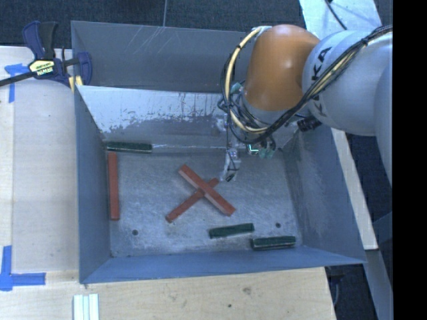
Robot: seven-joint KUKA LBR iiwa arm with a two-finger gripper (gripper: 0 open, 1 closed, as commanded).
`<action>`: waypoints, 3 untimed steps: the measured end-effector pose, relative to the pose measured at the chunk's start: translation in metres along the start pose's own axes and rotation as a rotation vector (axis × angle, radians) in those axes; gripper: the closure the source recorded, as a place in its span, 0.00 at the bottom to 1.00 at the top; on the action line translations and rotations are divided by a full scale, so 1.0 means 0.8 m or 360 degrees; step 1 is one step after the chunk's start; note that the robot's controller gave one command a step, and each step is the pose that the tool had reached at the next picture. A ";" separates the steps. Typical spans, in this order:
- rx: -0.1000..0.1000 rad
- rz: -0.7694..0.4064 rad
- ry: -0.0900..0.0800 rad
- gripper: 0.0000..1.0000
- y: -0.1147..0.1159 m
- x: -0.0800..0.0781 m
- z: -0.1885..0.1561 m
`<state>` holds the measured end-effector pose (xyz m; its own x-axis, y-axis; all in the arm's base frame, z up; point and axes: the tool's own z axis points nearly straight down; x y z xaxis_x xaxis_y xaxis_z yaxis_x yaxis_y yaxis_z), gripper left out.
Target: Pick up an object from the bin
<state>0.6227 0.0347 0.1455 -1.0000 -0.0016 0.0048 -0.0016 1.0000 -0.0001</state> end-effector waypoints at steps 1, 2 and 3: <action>0.0003 -0.0258 -0.0004 0.00 0.003 0.048 0.093; -0.0003 -0.0311 -0.0014 0.00 0.084 0.111 0.092; 0.0000 -0.0300 -0.0020 1.00 0.079 0.108 0.092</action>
Offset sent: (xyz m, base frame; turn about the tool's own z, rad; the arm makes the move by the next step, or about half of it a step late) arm -0.0383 0.0032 -0.0743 -0.1616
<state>0.5359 0.0978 0.0724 -0.9819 -0.1892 -0.0076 -0.1892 0.9819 -0.0002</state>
